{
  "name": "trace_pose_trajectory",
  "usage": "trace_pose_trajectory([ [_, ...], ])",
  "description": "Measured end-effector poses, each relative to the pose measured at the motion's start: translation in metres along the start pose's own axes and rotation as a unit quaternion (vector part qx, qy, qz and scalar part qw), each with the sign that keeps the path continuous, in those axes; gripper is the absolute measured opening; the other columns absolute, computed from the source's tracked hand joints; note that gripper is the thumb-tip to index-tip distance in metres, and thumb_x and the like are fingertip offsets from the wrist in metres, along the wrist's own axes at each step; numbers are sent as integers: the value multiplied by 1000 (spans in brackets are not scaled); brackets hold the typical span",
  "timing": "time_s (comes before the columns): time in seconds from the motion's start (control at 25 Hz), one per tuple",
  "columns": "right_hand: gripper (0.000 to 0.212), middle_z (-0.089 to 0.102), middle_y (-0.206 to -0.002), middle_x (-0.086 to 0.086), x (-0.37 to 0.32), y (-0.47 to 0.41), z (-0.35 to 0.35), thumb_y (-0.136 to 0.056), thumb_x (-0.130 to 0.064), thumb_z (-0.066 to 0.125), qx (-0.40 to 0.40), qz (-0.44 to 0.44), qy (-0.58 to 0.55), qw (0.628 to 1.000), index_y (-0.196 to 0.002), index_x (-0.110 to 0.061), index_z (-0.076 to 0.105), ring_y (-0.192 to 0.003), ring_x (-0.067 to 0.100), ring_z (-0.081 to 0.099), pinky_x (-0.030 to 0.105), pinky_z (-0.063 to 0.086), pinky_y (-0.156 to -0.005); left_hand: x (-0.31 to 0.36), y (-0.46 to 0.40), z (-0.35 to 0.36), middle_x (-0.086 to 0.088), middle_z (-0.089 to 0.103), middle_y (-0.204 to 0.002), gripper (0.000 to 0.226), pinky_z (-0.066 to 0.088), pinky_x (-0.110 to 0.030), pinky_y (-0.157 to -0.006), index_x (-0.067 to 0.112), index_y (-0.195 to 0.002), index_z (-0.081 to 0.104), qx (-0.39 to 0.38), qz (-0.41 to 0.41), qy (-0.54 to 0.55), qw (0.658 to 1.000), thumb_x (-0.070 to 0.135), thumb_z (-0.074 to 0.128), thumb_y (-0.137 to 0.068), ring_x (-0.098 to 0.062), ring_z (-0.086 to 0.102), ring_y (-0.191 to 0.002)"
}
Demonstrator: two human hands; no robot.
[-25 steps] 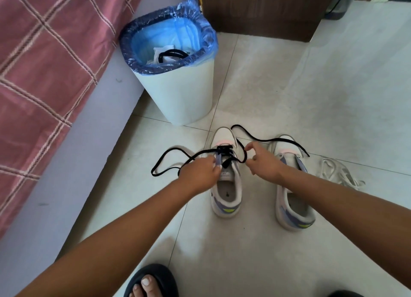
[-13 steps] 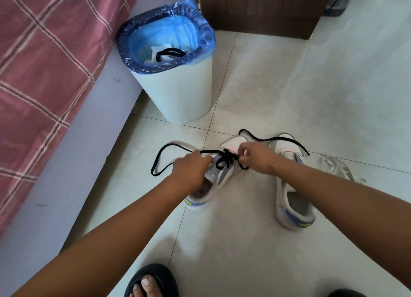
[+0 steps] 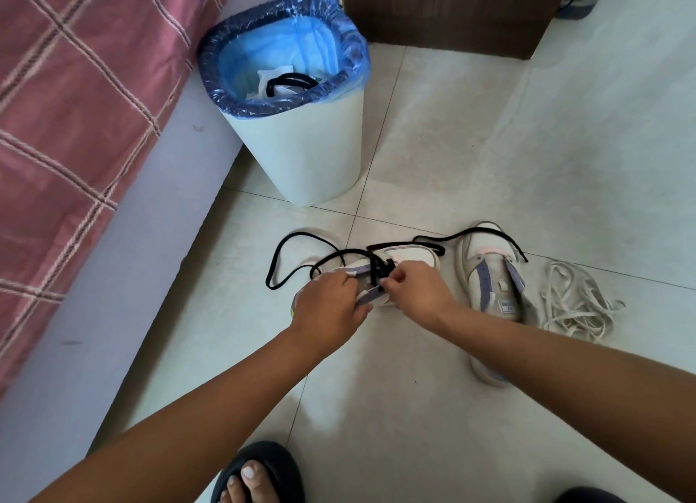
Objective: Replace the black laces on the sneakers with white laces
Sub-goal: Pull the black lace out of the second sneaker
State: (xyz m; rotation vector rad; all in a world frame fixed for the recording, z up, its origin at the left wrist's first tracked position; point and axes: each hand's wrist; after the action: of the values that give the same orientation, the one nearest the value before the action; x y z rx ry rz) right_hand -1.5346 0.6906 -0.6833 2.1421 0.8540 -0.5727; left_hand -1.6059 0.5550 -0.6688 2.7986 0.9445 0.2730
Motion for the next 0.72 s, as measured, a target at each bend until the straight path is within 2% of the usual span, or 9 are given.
trace_pose_trajectory([
  [0.12, 24, 59, -67, 13, -5, -5, 16, -87, -18, 61, 30, 127, -132, 983, -78, 2, 68, -63, 26, 55, 36, 51, -68, 4, 0, 0, 5, 55, -122, 32, 39, -25, -83, 19, -115, 56, -19, -17, -29, 999, 41, 44, -95, -12, 48, -117],
  [0.16, 23, 60, -69, 14, -8, -6, 20, -86, -17, 62, 45, 166, -178, 969, -83, 4, 69, -65, 26, 56, 39, 53, -71, 5, 0, 1, 5, 59, -115, 29, 40, -24, -78, 19, -109, 60, 7, -8, -39, 999, 40, 51, -92, -12, 53, -111],
  [0.24, 21, 62, -73, 14, -13, -5, 26, -86, -17, 63, 72, 208, -219, 951, -88, 3, 69, -69, 28, 59, 39, 55, -74, 4, -2, 5, 2, 65, -83, 26, 44, -25, -60, 17, -77, 67, 101, 44, -58, 992, 35, 80, -65, -16, 63, -79],
  [0.28, 21, 62, -73, 13, -15, -3, 28, -87, -16, 61, 80, 210, -215, 950, -87, 3, 70, -71, 28, 59, 35, 53, -72, 1, -4, 14, 0, 63, -72, 28, 42, -26, -55, 15, -65, 65, 151, 76, -72, 983, 28, 86, -52, -20, 61, -68],
  [0.32, 21, 61, -74, 12, -17, 0, 29, -89, -15, 58, 91, 206, -208, 952, -86, 2, 69, -71, 27, 57, 31, 48, -68, -1, -6, 21, -4, 61, -70, 26, 40, -30, -57, 13, -62, 63, 188, 88, -66, 976, 21, 85, -51, -23, 57, -66],
  [0.44, 23, 66, -85, 13, -22, 2, 33, -93, -15, 52, 119, 206, -205, 950, -92, 1, 69, -73, 22, 54, 24, 36, -63, -3, -11, 33, -11, 65, -90, 10, 37, -34, -69, 9, -76, 67, 259, 95, -12, 961, 17, 63, -77, -27, 52, -82],
  [0.52, 24, 68, -94, 15, -25, -3, 36, -93, -14, 50, 105, 195, -179, 959, -95, 0, 69, -74, 23, 55, 24, 36, -62, -6, -14, 35, -13, 66, -95, 20, 47, -36, -68, 6, -82, 69, 260, 119, 1, 958, 17, 52, -82, -28, 58, -83],
  [0.6, 23, 67, -97, 17, -23, -6, 37, -93, -12, 49, 88, 158, -141, 973, -96, 1, 67, -78, 26, 58, 25, 36, -62, -10, -15, 36, -12, 66, -94, 22, 52, -37, -66, 4, -84, 70, 238, 144, 14, 961, 16, 52, -80, -30, 61, -80],
  [0.72, 19, 64, -94, 19, -13, -3, 37, -94, -7, 45, 75, 74, -95, 990, -85, 0, 60, -87, 31, 60, 31, 40, -65, -11, -16, 38, -10, 65, -90, 19, 53, -36, -66, 5, -86, 70, 210, 131, 39, 968, 16, 73, -71, -29, 61, -80],
])
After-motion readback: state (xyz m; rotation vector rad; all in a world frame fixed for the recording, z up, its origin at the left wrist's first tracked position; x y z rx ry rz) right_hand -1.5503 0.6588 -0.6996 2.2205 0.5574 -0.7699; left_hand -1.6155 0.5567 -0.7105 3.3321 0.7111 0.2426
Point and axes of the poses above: each hand's wrist, its own y-axis away from the middle knuckle, its own z-axis out of the palm, x = y × z
